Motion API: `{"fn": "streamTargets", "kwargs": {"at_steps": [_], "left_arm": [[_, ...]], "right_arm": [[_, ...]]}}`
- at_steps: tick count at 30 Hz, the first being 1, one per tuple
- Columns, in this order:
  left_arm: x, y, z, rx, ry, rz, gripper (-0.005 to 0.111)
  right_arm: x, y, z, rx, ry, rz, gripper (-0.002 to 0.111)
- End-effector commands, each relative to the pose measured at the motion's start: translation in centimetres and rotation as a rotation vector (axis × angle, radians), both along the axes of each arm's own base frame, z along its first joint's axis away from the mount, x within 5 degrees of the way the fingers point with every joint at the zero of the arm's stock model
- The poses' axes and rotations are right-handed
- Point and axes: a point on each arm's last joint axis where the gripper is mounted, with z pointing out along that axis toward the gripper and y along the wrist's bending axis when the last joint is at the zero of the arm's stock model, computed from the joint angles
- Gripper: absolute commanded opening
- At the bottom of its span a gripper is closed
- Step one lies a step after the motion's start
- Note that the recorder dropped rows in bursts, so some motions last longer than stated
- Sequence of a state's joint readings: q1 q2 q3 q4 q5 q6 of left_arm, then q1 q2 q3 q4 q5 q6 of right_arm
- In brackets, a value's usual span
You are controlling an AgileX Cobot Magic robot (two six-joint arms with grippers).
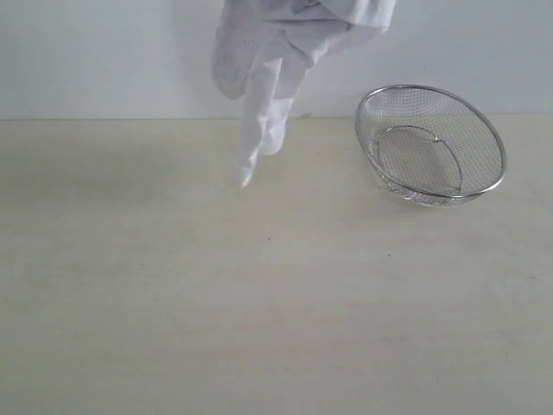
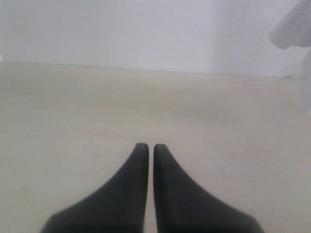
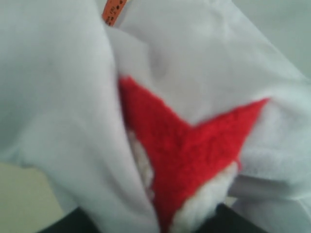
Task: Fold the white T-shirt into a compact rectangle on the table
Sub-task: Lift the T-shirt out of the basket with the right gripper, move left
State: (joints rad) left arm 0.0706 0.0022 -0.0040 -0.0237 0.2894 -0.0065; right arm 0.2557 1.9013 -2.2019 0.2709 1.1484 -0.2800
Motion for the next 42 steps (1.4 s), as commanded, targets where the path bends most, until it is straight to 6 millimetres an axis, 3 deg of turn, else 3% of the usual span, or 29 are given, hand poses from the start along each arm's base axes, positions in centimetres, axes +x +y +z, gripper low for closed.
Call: {"fn": "streamTargets", "kwargs": {"at_steps": [1,5,12,19,26,28,32,39,42], "left_arm": [[0.0,0.0,-0.1,-0.007,-0.003,0.004,0.005],[0.0,0.0,-0.1,-0.007,-0.003,0.004,0.005],[0.0,0.0,-0.1,-0.007,-0.003,0.004,0.005],[0.0,0.0,-0.1,-0.007,-0.003,0.004,0.005],[0.0,0.0,-0.1,-0.007,-0.003,0.004,0.005],[0.0,0.0,-0.1,-0.007,-0.003,0.004,0.005],[0.0,0.0,-0.1,-0.007,-0.003,0.004,0.005],[0.0,0.0,-0.1,-0.007,-0.003,0.004,0.005],[0.0,0.0,-0.1,-0.007,-0.003,0.004,0.005]], "right_arm": [[-0.3,-0.9,0.3,-0.076,-0.001,-0.076,0.0],[-0.4,-1.4,-0.2,-0.125,0.036,-0.112,0.0],[0.1,-0.1,-4.5,-0.129,0.148,-0.063,0.0],[1.4,0.4,-3.2,-0.006,-0.036,-0.111,0.0],[0.5,0.0,-0.5,0.045,-0.155,-0.132,0.0],[0.2,0.0,-0.9,0.035,-0.103,-0.13,0.0],[-0.5,0.3,-3.4,-0.037,0.07,-0.094,0.0],[-2.2,2.5,-11.7,-0.141,0.311,-0.013,0.0],[-3.5,4.1,-14.2,-0.172,0.35,0.032,0.0]]}}
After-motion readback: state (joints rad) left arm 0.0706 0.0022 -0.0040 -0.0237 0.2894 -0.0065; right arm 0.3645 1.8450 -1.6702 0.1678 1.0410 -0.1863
